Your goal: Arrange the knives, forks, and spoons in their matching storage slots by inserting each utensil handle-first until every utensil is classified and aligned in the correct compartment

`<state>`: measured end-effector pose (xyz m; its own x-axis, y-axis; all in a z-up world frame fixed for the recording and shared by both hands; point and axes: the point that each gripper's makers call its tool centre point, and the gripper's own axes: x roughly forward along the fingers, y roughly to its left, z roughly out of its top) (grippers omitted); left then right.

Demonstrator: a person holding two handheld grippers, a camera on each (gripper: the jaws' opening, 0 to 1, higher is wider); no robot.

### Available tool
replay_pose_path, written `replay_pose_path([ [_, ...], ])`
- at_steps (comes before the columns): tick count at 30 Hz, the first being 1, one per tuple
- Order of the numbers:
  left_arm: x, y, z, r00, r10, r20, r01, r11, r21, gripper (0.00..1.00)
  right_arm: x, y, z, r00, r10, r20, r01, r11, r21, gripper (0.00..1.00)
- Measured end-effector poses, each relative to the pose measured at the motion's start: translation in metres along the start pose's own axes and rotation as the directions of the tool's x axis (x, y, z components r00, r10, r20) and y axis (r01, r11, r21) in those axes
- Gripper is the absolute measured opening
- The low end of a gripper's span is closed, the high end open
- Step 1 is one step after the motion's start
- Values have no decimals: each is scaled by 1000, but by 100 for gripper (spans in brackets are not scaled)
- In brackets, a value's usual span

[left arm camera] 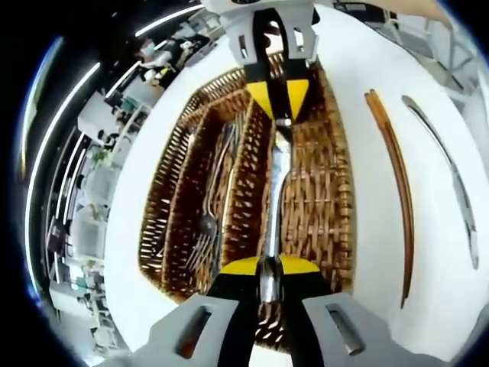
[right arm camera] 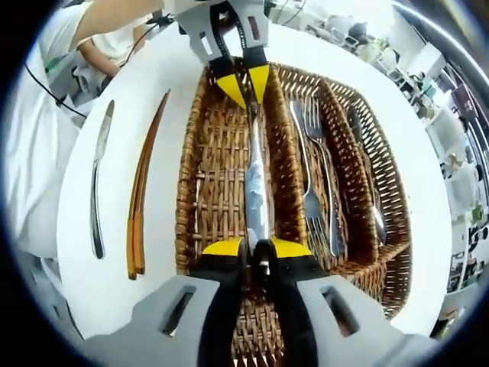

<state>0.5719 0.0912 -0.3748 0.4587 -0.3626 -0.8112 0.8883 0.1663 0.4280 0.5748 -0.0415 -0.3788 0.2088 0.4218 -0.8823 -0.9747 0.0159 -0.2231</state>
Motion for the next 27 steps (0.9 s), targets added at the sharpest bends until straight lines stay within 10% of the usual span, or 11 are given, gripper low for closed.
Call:
replay_pose_path([
  [27,-71,-28,29,990,72,119,-70,997,-24,10,-52,35,28,990,-12,139,9,1000,20,15],
])
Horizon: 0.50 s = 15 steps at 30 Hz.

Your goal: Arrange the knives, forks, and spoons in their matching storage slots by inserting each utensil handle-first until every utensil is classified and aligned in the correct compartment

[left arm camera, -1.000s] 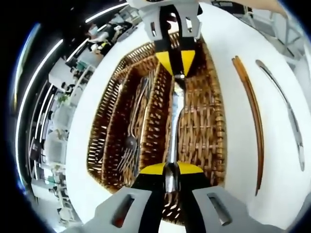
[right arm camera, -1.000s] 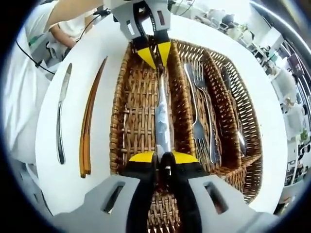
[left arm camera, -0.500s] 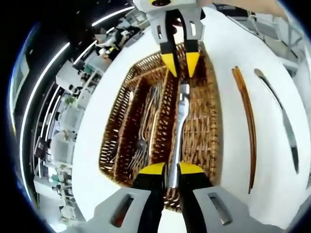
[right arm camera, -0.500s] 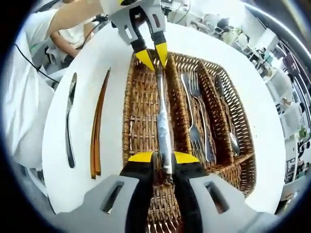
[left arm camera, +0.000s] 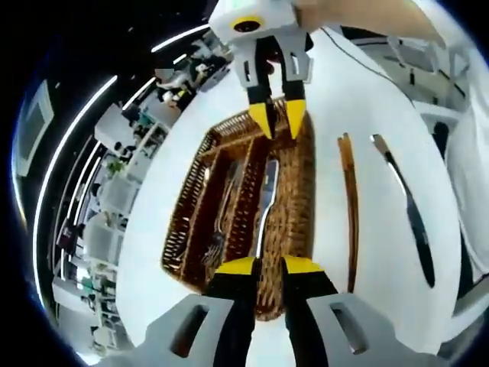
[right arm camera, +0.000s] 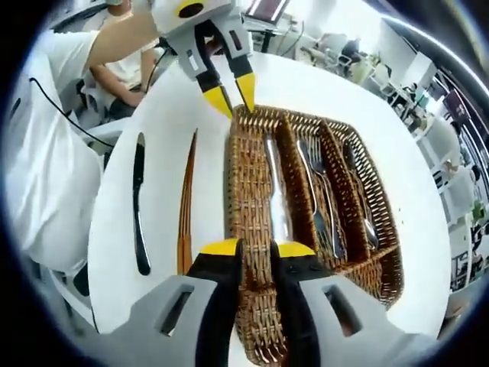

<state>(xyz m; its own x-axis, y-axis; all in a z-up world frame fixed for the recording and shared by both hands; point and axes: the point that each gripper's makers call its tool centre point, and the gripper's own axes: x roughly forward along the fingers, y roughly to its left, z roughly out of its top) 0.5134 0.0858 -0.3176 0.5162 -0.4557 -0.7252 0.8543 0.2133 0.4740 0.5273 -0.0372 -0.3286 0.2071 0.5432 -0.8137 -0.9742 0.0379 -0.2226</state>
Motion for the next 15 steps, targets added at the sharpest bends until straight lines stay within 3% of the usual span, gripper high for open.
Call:
replay_pose_path([
  [15,-23,-60,12,988,-135,73,142,986,-93,18,-12,39,5,999,31,23,-30,999,-31,18],
])
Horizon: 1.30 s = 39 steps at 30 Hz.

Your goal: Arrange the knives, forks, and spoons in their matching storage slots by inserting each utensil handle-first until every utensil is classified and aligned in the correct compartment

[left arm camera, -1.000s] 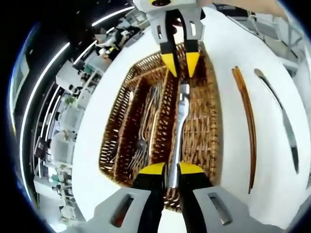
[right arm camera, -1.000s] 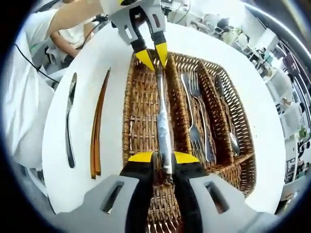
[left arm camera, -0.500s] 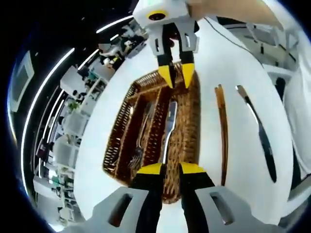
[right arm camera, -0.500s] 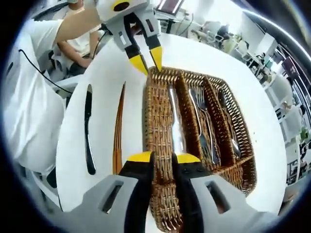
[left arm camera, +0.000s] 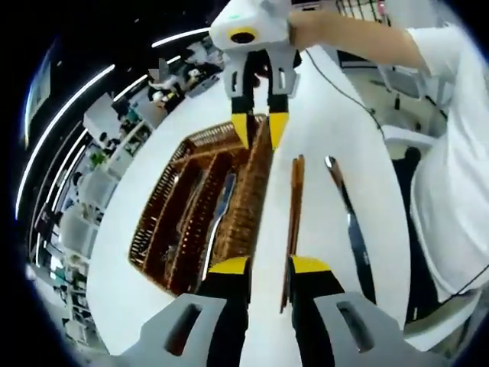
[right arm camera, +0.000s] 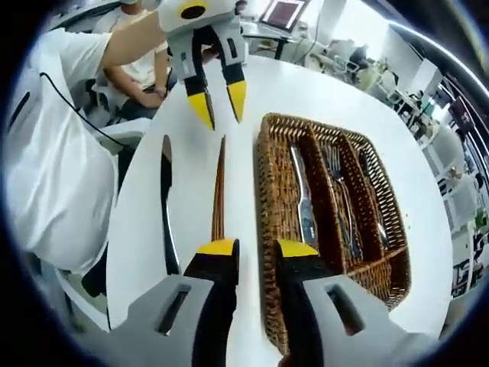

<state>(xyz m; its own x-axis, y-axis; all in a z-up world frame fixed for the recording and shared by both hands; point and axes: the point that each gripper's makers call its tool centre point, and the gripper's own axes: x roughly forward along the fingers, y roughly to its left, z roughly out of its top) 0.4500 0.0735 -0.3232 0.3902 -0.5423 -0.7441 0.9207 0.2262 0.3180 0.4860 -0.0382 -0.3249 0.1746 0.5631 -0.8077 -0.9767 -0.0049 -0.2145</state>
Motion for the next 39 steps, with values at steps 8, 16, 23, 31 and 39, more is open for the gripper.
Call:
replay_pose_path([
  [8,-2,-32,-5,998,-62,-1,62,996,-57,21,1,35,-1,997,75,0,-75,997,-26,19],
  [16,-7,-50,-10,994,-107,15,108,988,-107,21,2,57,4,992,125,7,-124,991,-42,19],
  [23,-9,-63,-9,990,-136,36,141,975,-174,25,4,76,6,985,170,-1,-170,983,-66,19],
  [31,-3,-81,-9,981,-190,25,191,960,-206,24,7,87,4,978,210,-16,-211,974,-88,19],
  [39,6,-100,-19,965,-257,-45,242,946,-215,22,10,99,1,970,242,-34,-244,964,-109,19],
])
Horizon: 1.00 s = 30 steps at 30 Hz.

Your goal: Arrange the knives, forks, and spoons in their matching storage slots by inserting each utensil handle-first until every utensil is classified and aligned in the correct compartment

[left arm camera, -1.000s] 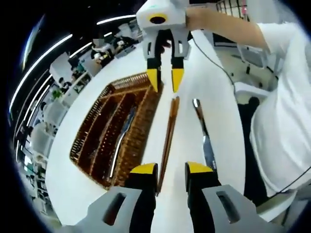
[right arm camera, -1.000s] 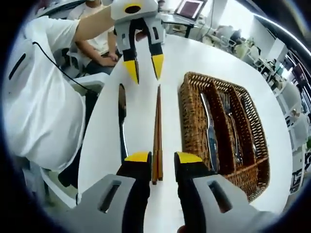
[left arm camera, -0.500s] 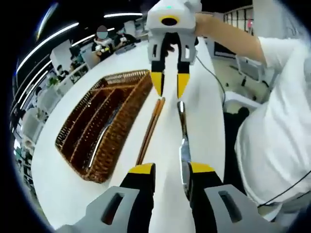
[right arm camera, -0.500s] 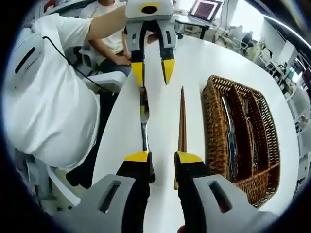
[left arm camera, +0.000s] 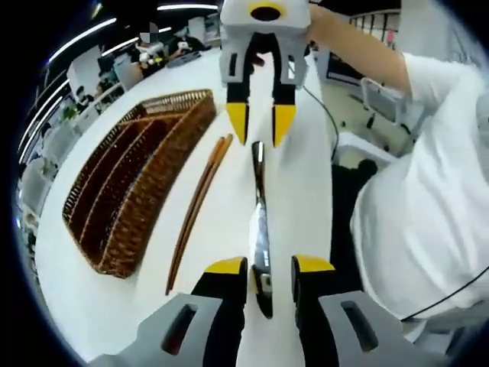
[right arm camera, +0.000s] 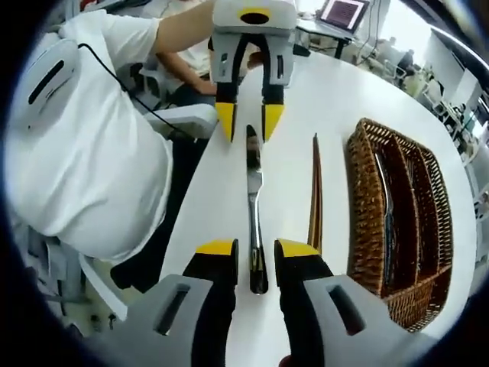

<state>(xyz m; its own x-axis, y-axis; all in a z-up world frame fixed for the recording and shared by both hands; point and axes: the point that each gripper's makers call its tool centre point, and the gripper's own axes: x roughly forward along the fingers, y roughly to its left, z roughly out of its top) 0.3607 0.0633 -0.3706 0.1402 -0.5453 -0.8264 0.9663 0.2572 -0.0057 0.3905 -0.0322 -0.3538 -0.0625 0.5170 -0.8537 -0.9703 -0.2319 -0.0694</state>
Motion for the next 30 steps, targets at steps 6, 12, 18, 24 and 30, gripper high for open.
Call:
replay_pose_path([
  [6,4,1,-7,999,-6,-37,4,999,-35,21,6,6,-1,1000,13,-6,-13,1000,-11,19],
  [12,10,1,-13,997,-9,-77,4,998,-63,20,8,6,-1,1000,17,-11,-17,1000,-19,19],
  [18,15,3,-18,993,-7,-115,1,998,-57,18,11,7,-2,1000,17,-12,-17,1000,-20,19],
  [24,18,7,-18,993,-13,-119,5,998,-65,17,13,5,-3,1000,20,-11,-20,1000,-17,19],
  [30,18,10,-20,991,-11,-131,1,997,-76,12,16,5,-6,1000,22,-11,-22,1000,-15,19],
])
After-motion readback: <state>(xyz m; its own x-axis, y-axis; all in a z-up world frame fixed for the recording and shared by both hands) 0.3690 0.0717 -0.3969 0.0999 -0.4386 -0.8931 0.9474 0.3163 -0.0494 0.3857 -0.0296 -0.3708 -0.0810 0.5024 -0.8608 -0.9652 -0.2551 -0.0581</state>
